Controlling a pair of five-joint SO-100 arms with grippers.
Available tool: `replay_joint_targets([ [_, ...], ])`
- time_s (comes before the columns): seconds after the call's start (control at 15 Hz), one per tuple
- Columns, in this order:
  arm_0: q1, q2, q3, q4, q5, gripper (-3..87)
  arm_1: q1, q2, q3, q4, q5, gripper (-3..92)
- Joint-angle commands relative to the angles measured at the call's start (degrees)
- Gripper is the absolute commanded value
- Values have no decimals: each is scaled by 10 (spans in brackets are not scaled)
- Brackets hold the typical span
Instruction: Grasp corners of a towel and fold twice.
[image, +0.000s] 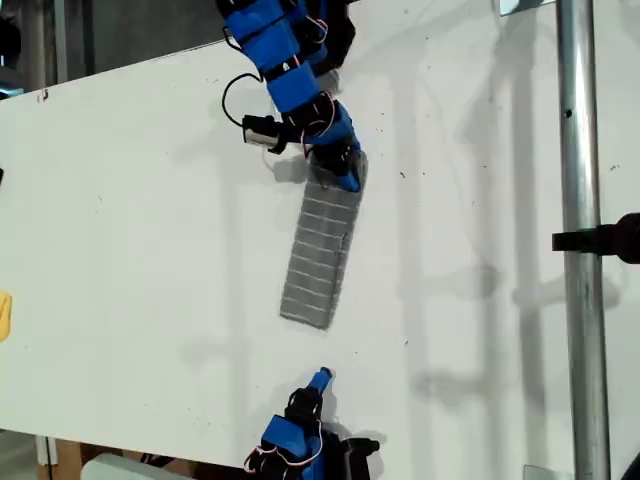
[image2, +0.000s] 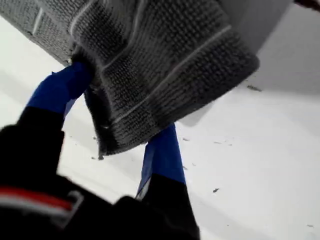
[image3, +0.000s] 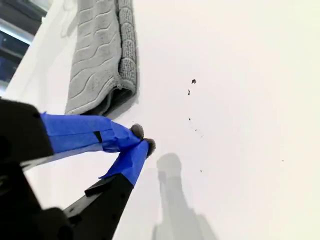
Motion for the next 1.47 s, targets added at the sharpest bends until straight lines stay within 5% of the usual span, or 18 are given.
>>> replay_joint_targets([
  [0.0,-9,4,3,3,4,-26,45,63,14,30,-39,229],
  [0.2,-8,4,3,3,7,-26,110,98,29,82,-86,2],
  [0.4,-8,4,3,3,9,-26,173,127,40,126,-162,-2],
  [0.93,-8,4,3,3,9,-26,113,221,-26,140,-191,-2],
  [1.4,-7,7,3,3,9,-26,104,461,-48,59,-302,-2],
])
